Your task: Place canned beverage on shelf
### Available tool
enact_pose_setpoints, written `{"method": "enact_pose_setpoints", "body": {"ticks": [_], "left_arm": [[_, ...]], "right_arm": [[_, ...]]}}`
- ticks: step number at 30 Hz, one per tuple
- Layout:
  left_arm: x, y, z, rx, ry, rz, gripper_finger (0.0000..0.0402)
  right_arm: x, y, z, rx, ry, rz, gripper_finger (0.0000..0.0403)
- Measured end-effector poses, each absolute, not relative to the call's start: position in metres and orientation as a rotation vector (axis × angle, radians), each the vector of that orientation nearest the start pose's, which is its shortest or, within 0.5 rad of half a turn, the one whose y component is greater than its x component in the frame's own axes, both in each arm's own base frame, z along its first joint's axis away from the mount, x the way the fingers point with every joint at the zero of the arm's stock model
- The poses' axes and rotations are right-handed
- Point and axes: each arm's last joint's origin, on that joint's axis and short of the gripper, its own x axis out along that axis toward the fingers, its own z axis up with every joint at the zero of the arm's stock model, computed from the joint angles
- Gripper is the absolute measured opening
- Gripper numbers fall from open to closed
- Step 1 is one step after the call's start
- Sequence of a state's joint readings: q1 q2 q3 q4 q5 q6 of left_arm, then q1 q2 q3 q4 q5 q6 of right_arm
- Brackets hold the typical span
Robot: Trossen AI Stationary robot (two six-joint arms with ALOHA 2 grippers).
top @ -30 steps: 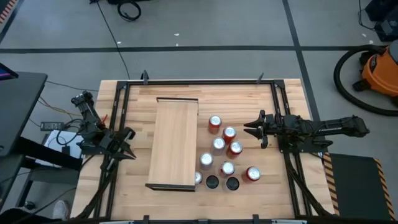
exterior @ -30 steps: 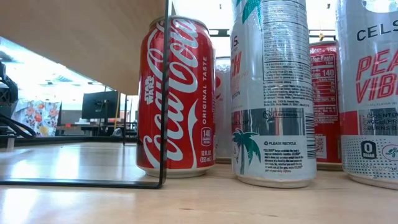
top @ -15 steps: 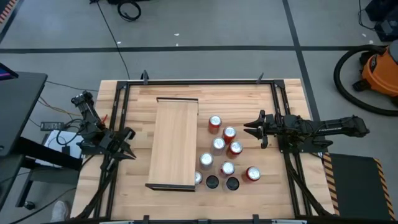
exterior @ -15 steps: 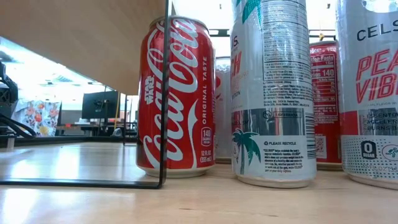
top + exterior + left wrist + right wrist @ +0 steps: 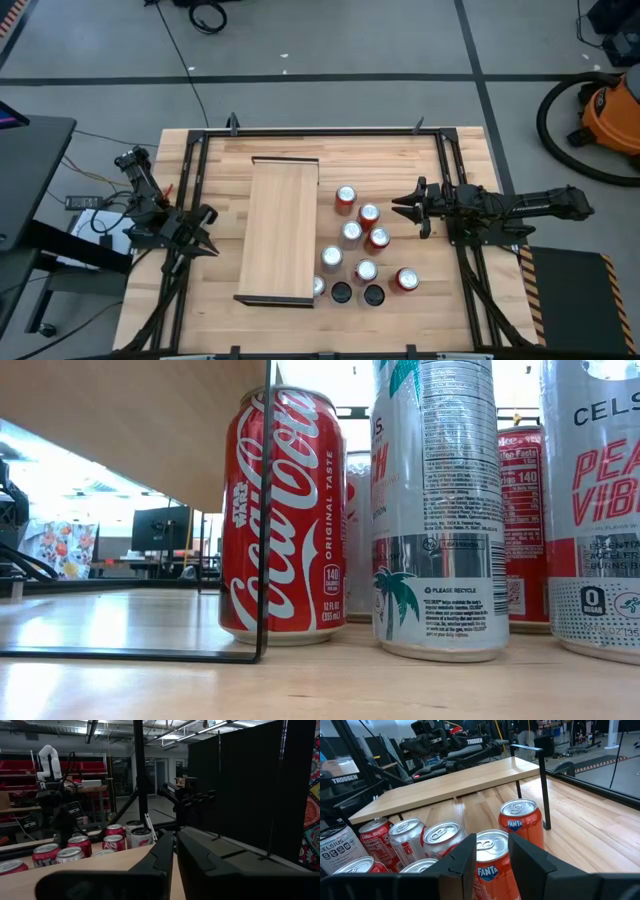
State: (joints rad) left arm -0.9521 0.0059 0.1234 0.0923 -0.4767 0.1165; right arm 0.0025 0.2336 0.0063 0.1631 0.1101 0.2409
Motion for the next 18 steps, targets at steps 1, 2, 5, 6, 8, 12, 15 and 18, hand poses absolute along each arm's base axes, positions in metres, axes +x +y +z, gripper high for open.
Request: {"method": "enact_pose_setpoints", "body": {"ticks": [1, 2, 5, 6, 8, 12, 15, 18], "left_arm": [[0.0594, -0.0605, 0.2128, -0.025, -0.187, -0.463, 0.0032], [0.0594, -0.0605, 0.2128, -0.024, -0.187, -0.463, 0.0032], [0.0594, -0.0605, 0.2129, -0.025, -0.187, -0.463, 0.0032], [0.0594, -0.0605, 0.2128, -0.025, -0.187, -0.463, 0.0032], [0.0594, -0.0605, 0.2129, -0.025, -0.187, -0.463, 0.0032], [0.0594, -0.0605, 0.213, -0.028, -0.188, -0.463, 0.0032], [0.0592, -0.0602, 0.2144, -0.057, -0.195, -0.464, 0.0032], [0.059, -0.0599, 0.2158, -0.073, -0.206, -0.464, 0.0032]], "right_arm": [[0.1117, -0.0029, 0.1617, 0.237, 0.051, -0.115, 0.0122], [0.1117, -0.0029, 0.1617, 0.237, 0.051, -0.115, 0.0122], [0.1117, -0.0029, 0.1617, 0.237, 0.051, -0.115, 0.0122], [0.1117, -0.0029, 0.1617, 0.237, 0.051, -0.115, 0.0122], [0.1117, -0.0029, 0.1617, 0.237, 0.051, -0.115, 0.0122], [0.1117, -0.0029, 0.1617, 0.237, 0.051, -0.115, 0.0122], [0.1117, -0.0029, 0.1617, 0.237, 0.051, -0.115, 0.0122], [0.1117, -0.0029, 0.1616, 0.237, 0.051, -0.115, 0.0122]]}}
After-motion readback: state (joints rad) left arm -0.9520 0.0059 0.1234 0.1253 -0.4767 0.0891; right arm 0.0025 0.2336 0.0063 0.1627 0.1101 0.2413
